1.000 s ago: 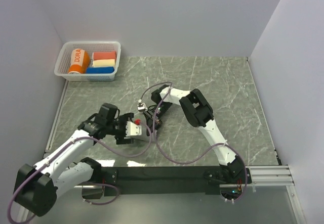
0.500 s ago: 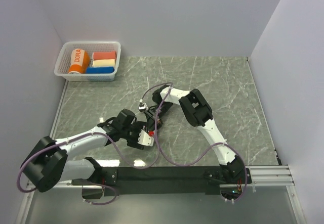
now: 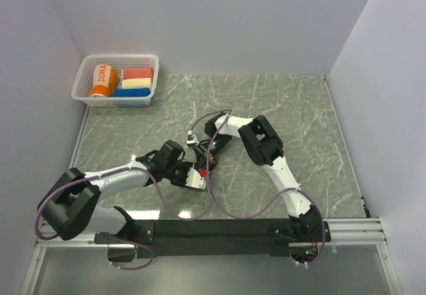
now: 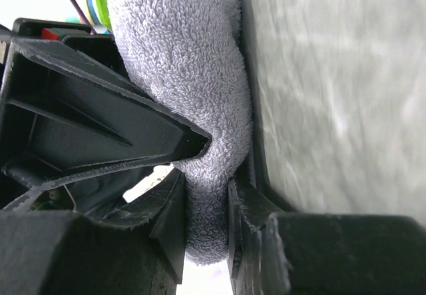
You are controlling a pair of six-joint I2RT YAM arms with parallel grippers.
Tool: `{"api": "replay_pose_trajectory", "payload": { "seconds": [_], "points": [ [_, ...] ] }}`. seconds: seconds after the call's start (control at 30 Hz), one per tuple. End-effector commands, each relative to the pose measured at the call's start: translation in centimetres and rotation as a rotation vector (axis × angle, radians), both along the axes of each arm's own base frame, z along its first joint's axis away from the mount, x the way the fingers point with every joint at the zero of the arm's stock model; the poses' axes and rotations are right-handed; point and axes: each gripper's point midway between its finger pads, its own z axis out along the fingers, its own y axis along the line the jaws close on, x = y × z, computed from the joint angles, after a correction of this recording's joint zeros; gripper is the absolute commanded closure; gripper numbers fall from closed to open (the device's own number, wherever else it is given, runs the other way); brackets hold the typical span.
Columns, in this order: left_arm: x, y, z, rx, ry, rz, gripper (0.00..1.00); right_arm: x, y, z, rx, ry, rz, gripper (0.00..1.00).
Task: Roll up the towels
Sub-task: Roll the towel, then place the rolled towel into the container
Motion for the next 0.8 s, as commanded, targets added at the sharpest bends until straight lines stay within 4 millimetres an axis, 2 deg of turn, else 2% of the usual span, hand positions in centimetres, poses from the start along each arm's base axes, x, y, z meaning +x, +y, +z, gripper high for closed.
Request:
{"api": "replay_pose_trajectory", "payload": {
  "seconds": [0.0, 0.03, 0.13, 0.2, 0.3, 0.5, 0.53, 0.77],
  "points": [
    [-3.2, 4.1, -3.3, 0.164, 0.209, 0.085, 0.67, -0.2, -3.6, -3.2, -0.136, -0.128, 0.083, 0.78],
    [-3.5, 4.3, -3.4, 0.17, 0.222, 0.087, 0.69, -0.1, -3.9, -2.8, -0.141, -0.126, 0.079, 0.71],
    [-4.7, 5.4, -3.6, 0.205, 0.252, 0.081, 0.77, 0.8, -5.0, -1.9, -0.141, -0.158, 0.062, 0.62],
    [-5.1, 6.1, -3.9, 0.232, 0.251, 0.081, 0.79, 1.4, -5.8, -1.4, -0.157, -0.183, 0.052, 0.6],
    [-4.9, 6.2, -3.5, 0.228, 0.255, 0.11, 0.83, 3.0, -7.1, -0.7, -0.17, -0.212, 0.011, 0.58],
    [-4.6, 6.3, -3.7, 0.272, 0.293, 0.116, 0.85, 5.3, -9.0, 0.5, -0.172, -0.228, -0.045, 0.51],
    [-4.7, 6.4, -3.9, 0.287, 0.305, 0.119, 0.84, 5.4, -9.2, 1.0, -0.169, -0.225, -0.054, 0.44],
    [-4.6, 7.7, -4.8, 0.39, 0.332, 0.135, 0.8, 7.9, -12.1, 3.9, -0.135, -0.256, -0.168, 0.41]
  ]
}}
